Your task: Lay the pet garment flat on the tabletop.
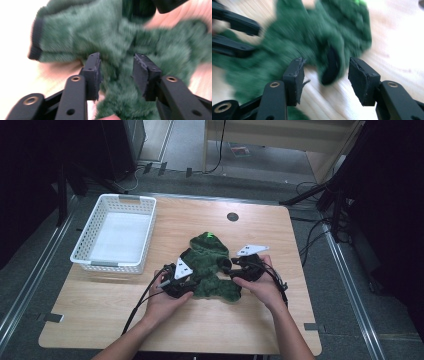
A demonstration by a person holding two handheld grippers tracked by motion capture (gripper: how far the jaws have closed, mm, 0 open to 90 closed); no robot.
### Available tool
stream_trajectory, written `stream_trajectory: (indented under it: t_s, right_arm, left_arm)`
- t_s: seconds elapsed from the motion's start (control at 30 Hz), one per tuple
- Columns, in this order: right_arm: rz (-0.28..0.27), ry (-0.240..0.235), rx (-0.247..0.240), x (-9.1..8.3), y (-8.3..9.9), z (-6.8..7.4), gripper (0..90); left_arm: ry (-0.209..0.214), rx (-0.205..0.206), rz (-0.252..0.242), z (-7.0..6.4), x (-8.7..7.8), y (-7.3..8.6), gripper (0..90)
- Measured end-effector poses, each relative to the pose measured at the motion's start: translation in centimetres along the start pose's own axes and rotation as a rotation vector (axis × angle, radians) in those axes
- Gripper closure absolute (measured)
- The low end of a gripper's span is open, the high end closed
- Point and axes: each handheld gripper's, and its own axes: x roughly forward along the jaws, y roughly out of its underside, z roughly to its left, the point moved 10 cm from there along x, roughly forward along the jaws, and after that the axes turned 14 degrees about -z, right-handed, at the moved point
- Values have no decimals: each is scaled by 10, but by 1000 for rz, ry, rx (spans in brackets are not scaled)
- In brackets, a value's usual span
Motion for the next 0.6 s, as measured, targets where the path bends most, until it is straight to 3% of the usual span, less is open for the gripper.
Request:
stream_trajectory:
  t_s: [0.03, 0.1, 0.13, 0.17, 0.2, 0.3, 0.33, 0.4, 0.43, 0.47, 0.5, 0.53, 0.57, 0.6]
  right_arm:
    - [0, 0, 0, 0, 0, 0, 501]
    - [-78, -22, 28, -10, -19, 2, 657]
    - [-167, 17, 58, -12, -39, -3, 791]
    - [-167, 17, 58, -12, -39, -3, 791]
    - [-189, 64, 93, -3, -45, -4, 829]
    - [-182, 88, 80, 9, -43, 0, 824]
    - [-145, 70, 69, 22, -35, 10, 835]
    - [-139, 44, 57, 27, -30, 20, 855]
    - [-139, 44, 57, 27, -30, 20, 855]
    - [-100, 14, 47, 31, -18, 31, 845]
    - [-73, -2, 55, 33, -12, 36, 808]
    - [-43, -11, 45, 34, -2, 42, 751]
    - [-43, -11, 45, 34, -2, 42, 751]
    - [-36, -9, 29, 34, 2, 45, 693]
  left_arm:
    - [-5, -1, -18, 3, -2, -5, 576]
    - [-24, -12, -58, 8, -5, -15, 577]
    - [-39, -13, -67, 10, -3, -19, 590]
    - [-40, -10, -65, 11, -1, -21, 590]
    - [-36, -14, -70, 8, 4, -23, 616]
    - [-20, 10, -65, -2, 15, -25, 640]
    - [-16, 30, -63, -7, 19, -24, 655]
    - [-25, 46, -36, -9, 23, -20, 658]
    - [-18, 32, -17, -9, 26, -15, 658]
    - [-18, 1, 41, -5, 29, -4, 663]
    - [-18, 1, 41, -5, 29, -4, 679]
    - [-1, -11, 34, -3, 27, -3, 692]
    - [-1, -19, 3, -1, 24, -6, 692]
    - [14, -54, -37, 2, 18, -13, 701]
